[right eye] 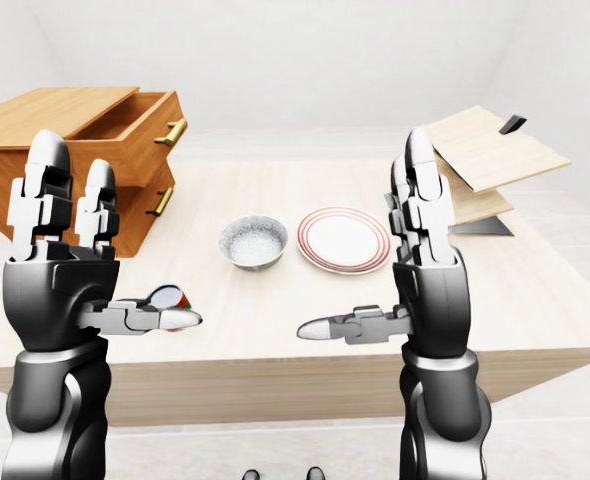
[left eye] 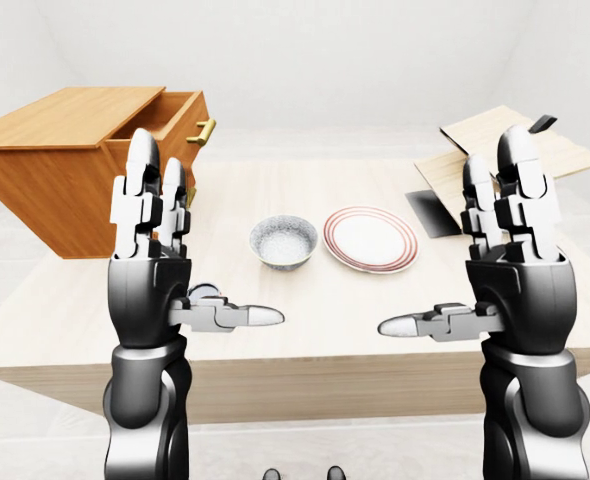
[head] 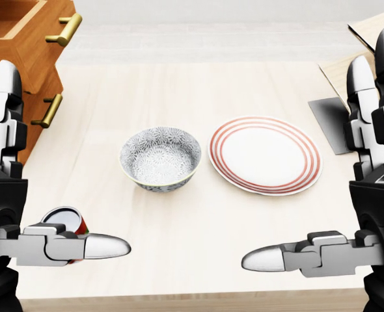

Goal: Close the top drawer of the cabinet.

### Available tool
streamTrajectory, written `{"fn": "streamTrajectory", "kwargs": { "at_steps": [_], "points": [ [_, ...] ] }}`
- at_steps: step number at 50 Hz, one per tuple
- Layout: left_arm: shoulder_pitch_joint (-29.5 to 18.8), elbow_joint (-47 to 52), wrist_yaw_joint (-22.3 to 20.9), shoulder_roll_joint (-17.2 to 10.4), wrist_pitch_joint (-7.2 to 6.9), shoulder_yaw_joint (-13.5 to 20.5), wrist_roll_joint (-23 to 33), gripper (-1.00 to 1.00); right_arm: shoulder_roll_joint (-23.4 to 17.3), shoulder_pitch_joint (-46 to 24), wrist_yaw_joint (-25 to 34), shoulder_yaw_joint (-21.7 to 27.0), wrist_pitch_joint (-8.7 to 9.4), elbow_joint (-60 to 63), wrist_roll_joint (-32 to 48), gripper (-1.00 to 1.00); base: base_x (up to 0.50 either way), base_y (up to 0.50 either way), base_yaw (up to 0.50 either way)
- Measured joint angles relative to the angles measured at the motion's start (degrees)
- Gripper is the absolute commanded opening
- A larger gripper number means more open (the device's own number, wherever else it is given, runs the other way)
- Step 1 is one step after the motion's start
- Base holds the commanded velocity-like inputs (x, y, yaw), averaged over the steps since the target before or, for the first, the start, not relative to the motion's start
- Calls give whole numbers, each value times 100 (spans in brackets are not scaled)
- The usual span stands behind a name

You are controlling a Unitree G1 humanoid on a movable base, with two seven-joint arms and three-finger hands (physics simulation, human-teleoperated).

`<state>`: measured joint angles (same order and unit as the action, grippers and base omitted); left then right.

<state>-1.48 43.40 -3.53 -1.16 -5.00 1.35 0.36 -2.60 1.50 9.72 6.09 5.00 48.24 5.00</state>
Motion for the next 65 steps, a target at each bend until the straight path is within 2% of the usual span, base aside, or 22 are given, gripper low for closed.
{"fn": "streamTrajectory", "kwargs": {
  "at_steps": [33,65],
  "points": [
    [-163,112,-52,-58,0,40,76,100,70,87,27,-40,0,-123,-222,100,11,50,0],
    [75,-130,-199,-37,0,-61,247,100,79,169,50,-101,0,-197,-214,100,30,45,0]
  ]
}}
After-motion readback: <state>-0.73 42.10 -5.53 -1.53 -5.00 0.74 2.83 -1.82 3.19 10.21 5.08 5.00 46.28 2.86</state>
